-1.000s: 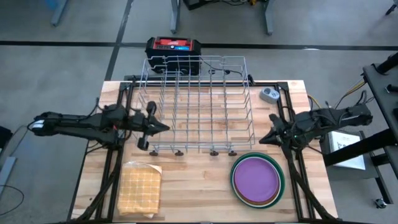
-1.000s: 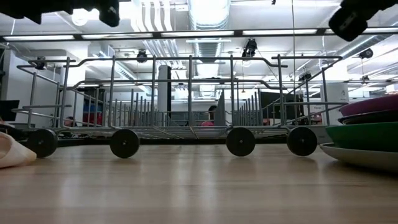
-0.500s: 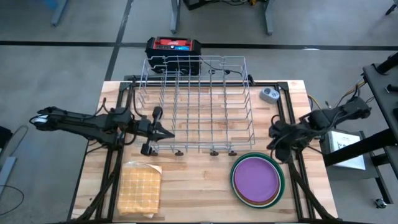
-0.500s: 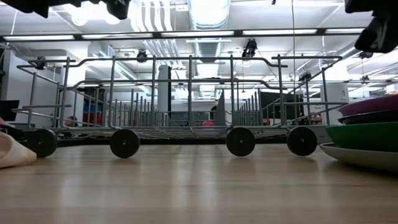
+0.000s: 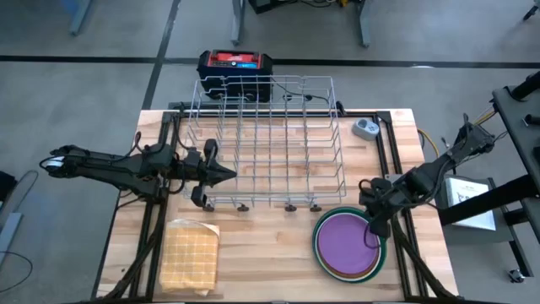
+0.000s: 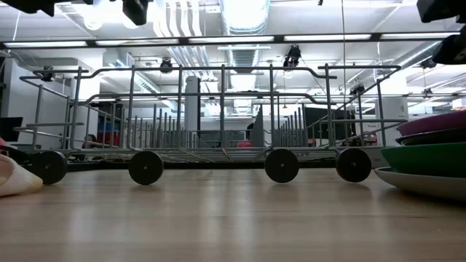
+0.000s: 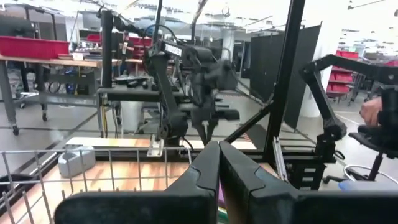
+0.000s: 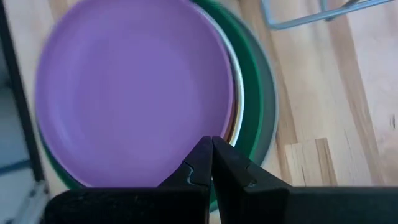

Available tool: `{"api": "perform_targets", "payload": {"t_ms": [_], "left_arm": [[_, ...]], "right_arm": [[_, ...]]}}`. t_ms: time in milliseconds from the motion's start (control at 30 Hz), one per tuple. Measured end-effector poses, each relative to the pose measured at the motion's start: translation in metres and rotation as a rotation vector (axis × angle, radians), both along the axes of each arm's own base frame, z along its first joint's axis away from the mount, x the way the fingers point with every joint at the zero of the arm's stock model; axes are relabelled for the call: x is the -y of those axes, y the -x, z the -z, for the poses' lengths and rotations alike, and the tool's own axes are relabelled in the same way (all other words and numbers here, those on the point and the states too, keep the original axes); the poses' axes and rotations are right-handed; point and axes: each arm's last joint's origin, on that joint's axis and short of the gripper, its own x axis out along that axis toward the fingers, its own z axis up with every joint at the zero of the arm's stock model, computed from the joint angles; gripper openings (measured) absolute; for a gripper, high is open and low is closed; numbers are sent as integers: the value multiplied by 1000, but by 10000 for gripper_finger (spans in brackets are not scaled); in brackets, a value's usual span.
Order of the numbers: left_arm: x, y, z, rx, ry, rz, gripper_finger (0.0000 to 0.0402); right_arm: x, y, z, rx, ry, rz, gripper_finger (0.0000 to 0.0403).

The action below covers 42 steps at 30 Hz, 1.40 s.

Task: Sort dishes
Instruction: Put the purple plate into the dish rack

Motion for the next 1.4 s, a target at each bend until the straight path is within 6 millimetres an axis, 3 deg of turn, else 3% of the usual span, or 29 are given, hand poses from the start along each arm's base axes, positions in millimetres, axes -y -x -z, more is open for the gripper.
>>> {"api": "perform_targets", "payload": {"t_ms": [233, 600, 767, 1033, 1400], "left_arm": [[0, -1, 4, -33, -22, -5, 0], [0, -2, 6, -53, -52, -15, 0], [0, -2, 7, -65, -60, -16, 0], [0, -2, 8, -64, -82, -17, 0], [0, -2, 8, -64, -82, -17, 0]], "right_arm": [[-13, -18, 18, -74, 44, -44, 17], [-20, -32, 35, -95, 162, -33, 140], [-21, -36, 40, -89, 231, -32, 174], [-23, -40, 53, -135, 271, 4, 166], [-29, -48, 63, -137, 276, -8, 119]]}}
